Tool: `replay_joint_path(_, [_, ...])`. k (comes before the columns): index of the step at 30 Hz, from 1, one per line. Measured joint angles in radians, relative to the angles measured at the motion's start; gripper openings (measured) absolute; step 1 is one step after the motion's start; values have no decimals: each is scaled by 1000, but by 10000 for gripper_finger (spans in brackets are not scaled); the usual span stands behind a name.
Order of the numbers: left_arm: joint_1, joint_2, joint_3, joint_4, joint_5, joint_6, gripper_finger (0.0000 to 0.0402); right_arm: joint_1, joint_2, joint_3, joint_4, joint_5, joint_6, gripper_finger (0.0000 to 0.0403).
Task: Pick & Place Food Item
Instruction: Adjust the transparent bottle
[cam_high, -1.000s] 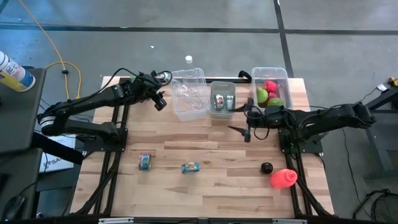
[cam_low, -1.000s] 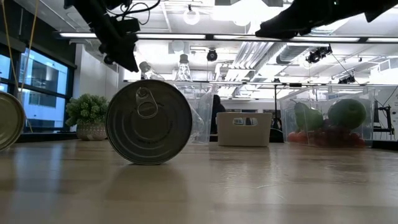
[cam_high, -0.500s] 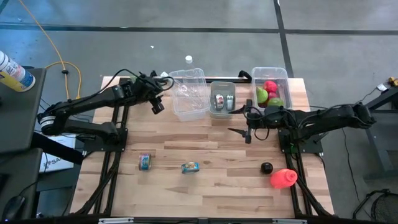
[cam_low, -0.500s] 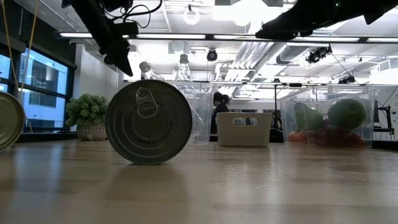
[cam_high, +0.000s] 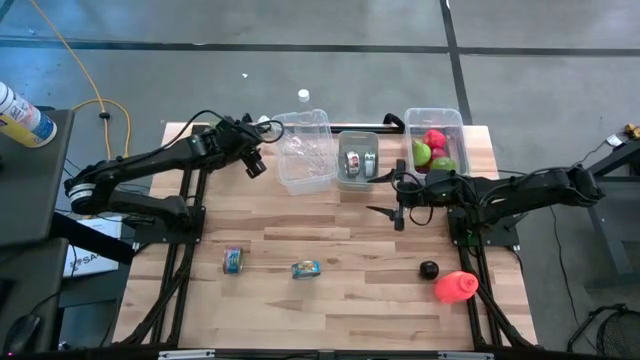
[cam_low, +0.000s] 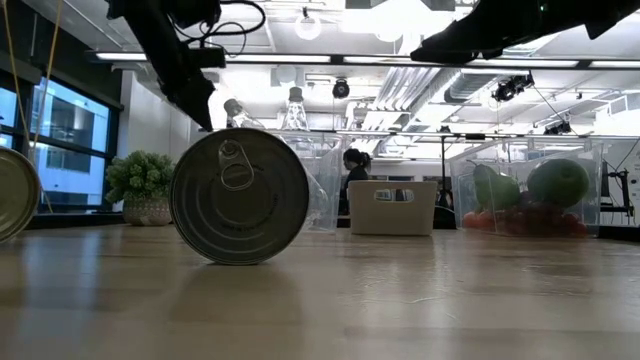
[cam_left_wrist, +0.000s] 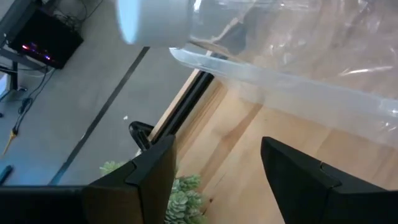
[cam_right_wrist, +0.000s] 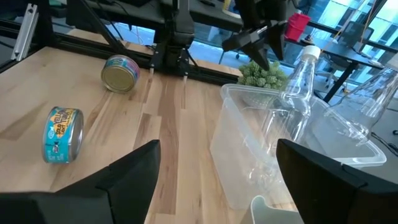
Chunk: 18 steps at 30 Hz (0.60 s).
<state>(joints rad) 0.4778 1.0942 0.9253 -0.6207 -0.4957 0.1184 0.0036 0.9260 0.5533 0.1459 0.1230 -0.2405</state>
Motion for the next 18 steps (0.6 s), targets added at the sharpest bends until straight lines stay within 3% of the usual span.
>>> replay_joint_path(10, [0, 21, 0, 0, 1, 47, 231, 0, 0, 0, -8, 0, 1, 309])
replay_joint_path(18, [0, 21, -12, -11, -13, 47, 300, 0, 0, 0, -8, 0, 2, 309])
